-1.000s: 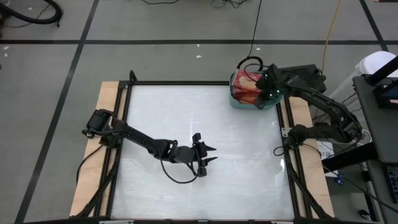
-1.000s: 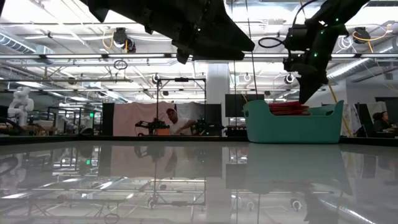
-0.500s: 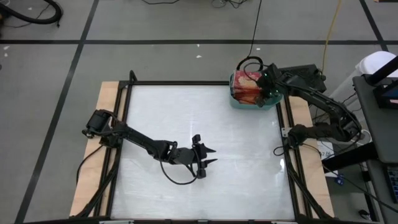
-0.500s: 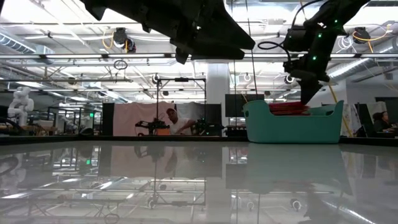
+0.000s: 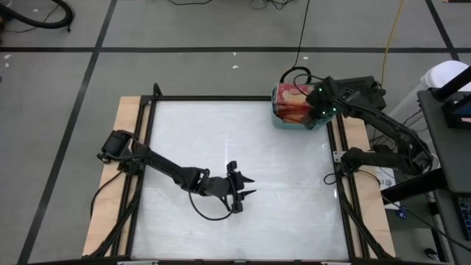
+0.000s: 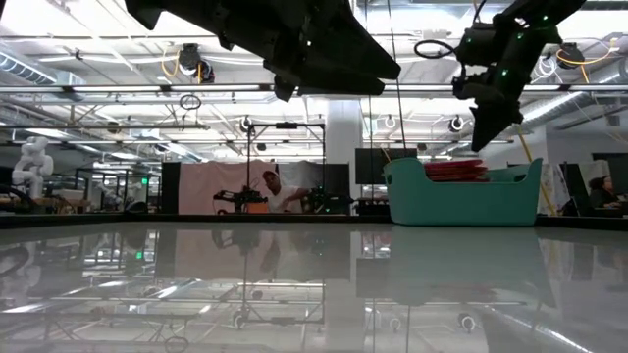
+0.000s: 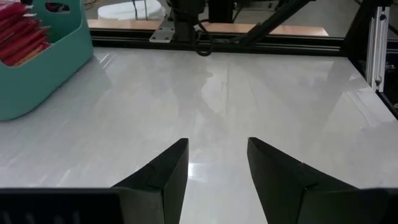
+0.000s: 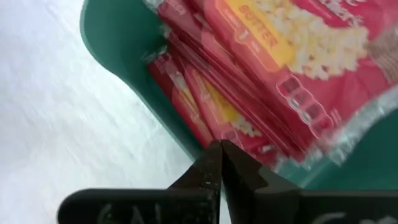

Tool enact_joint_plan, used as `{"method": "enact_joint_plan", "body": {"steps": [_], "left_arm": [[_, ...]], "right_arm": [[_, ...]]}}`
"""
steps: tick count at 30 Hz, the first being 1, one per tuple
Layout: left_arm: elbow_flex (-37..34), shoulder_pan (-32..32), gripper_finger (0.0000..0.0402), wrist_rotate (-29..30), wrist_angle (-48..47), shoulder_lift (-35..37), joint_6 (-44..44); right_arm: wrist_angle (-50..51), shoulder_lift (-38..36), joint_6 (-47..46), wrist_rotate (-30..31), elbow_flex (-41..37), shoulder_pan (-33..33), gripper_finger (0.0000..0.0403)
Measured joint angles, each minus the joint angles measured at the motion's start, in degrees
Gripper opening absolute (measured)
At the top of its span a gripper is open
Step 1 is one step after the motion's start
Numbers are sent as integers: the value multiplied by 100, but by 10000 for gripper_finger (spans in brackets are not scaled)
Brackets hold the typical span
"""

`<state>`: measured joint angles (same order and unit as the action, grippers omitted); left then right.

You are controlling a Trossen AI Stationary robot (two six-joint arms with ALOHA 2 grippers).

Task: Sort popcorn bags into baskets
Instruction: Put the red popcorn bag into the green bin, then return to Home Position

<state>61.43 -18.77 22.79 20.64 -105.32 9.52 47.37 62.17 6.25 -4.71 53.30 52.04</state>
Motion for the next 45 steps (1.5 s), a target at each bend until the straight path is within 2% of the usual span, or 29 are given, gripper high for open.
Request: {"method": "enact_joint_plan", "body": {"steps": [6,11,15,19,27,33,37,40,45], "left_arm": [[0,109,168,1,8,0,-37],[0,198,168,-32,11,0,-37],[0,225,168,-66,10,0,-97],[0,230,168,-74,12,0,-133],[0,205,168,-77,10,0,-14],[0,144,168,-82,3,0,9],[0,140,168,-3,54,0,-4],[2,145,168,115,196,0,-229],[2,191,159,138,73,214,-609]], "right_arm": [[-349,453,180,61,1,-82,4],[-417,831,359,786,2,-60,4],[-568,943,404,824,2,-11,4],[-797,955,576,1308,2,92,4],[-644,916,663,1203,4,265,4],[-460,337,538,739,7,49,4],[-332,-381,389,22,3,-316,4],[-393,-1004,54,-433,-142,-776,4],[-774,-1931,-555,-458,-423,-1690,4]]}}
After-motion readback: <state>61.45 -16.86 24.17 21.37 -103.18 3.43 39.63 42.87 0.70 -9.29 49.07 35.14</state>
